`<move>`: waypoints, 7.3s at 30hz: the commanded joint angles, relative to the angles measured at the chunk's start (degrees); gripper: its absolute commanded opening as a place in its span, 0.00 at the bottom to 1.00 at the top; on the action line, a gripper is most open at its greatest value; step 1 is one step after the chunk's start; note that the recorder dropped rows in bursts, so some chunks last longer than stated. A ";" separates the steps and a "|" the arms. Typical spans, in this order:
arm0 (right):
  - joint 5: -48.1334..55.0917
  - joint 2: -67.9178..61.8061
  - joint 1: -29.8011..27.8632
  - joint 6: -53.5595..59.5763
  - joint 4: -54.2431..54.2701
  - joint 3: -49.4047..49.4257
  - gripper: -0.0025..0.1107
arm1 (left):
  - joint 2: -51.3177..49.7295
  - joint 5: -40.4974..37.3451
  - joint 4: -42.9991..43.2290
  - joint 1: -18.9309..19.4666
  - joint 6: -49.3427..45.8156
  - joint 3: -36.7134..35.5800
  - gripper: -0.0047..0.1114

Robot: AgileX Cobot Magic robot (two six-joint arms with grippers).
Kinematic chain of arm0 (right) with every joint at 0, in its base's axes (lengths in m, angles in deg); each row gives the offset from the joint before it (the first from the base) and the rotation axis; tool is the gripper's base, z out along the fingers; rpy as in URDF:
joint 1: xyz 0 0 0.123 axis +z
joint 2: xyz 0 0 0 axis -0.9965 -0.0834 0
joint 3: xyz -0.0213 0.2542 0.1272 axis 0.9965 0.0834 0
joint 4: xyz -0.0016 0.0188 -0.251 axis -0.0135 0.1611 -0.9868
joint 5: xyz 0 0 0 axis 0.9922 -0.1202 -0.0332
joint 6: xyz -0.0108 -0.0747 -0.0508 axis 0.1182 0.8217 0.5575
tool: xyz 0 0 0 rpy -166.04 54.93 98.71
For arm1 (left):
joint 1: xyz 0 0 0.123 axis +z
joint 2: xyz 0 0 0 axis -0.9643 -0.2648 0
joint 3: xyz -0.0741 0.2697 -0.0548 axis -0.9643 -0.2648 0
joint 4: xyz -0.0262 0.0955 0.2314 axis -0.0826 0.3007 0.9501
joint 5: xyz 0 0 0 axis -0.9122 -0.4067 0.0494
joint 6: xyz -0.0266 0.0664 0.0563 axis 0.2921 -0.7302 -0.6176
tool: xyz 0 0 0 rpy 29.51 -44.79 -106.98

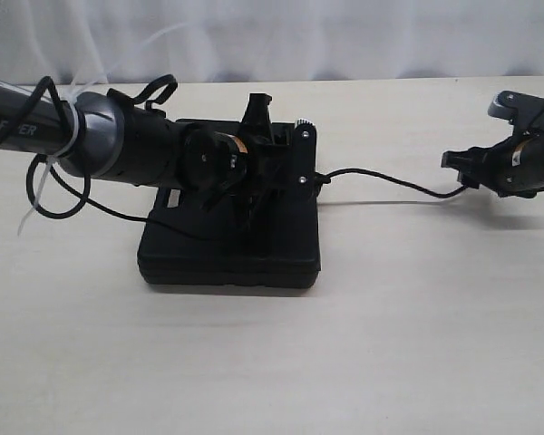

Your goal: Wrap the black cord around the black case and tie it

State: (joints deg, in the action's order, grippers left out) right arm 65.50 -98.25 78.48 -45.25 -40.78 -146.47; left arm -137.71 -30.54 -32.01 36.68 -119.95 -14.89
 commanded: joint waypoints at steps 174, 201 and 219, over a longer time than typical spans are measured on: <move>-8.27 96.06 12.83 11.27 18.19 46.59 0.06 | 93.13 -17.73 -31.71 5.28 28.94 -38.60 0.04; 2.92 106.83 12.83 11.27 18.19 46.59 0.06 | 93.26 -17.75 -31.81 3.83 28.78 -38.60 0.04; 2.92 106.83 12.83 11.27 18.19 46.59 0.06 | 104.51 -4.86 30.67 6.12 92.99 -55.01 0.04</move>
State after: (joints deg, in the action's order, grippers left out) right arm 68.29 8.31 91.51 -33.74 -22.57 -100.17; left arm -34.84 -42.02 -4.20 41.10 -28.18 -66.07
